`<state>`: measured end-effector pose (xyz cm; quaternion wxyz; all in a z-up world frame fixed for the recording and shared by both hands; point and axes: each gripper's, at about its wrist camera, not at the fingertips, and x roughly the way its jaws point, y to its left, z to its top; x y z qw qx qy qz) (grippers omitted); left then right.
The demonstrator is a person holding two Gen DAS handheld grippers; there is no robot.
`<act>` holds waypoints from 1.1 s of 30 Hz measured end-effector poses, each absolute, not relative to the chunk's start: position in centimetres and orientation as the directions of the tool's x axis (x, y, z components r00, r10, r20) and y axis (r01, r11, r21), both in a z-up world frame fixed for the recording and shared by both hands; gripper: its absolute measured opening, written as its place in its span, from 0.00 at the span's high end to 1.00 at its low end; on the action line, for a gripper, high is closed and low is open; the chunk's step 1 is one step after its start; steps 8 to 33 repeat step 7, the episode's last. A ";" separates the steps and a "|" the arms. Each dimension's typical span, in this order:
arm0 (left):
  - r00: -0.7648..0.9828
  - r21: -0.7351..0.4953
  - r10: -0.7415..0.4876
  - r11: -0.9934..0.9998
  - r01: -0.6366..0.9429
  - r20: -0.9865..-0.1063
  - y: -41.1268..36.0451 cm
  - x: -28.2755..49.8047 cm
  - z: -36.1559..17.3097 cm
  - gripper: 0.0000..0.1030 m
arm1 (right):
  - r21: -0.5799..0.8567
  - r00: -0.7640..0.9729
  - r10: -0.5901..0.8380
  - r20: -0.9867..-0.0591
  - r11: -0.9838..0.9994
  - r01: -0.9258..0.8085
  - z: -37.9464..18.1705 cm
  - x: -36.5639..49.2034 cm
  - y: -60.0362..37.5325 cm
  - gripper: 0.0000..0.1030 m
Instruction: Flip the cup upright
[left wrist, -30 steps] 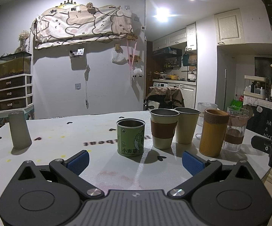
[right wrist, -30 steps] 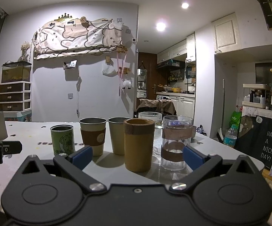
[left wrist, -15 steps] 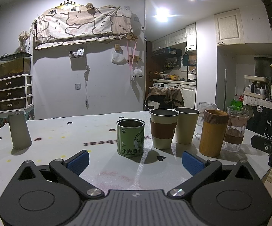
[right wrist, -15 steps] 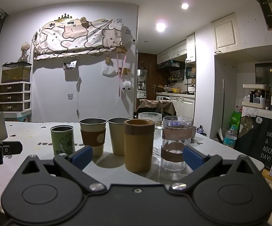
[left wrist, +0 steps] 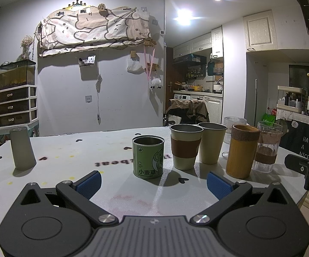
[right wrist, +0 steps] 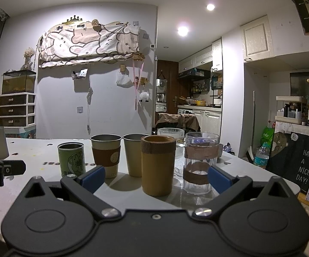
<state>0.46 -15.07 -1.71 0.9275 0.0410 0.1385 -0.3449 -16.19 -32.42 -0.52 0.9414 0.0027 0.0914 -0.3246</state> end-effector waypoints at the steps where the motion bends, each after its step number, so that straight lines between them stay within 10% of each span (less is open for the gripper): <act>1: 0.724 -0.019 -0.628 0.759 0.651 -0.285 -15.1 0.5 -1.7 0.00 | -0.055 0.772 -0.611 -0.174 0.789 0.612 -0.5 -16.2 -32.5 0.00; 33: 0.724 -0.018 -0.628 0.759 0.651 -0.285 -15.1 0.5 -1.7 0.00 | -0.055 0.773 -0.611 -0.173 0.789 0.612 -0.5 -16.2 -32.4 0.00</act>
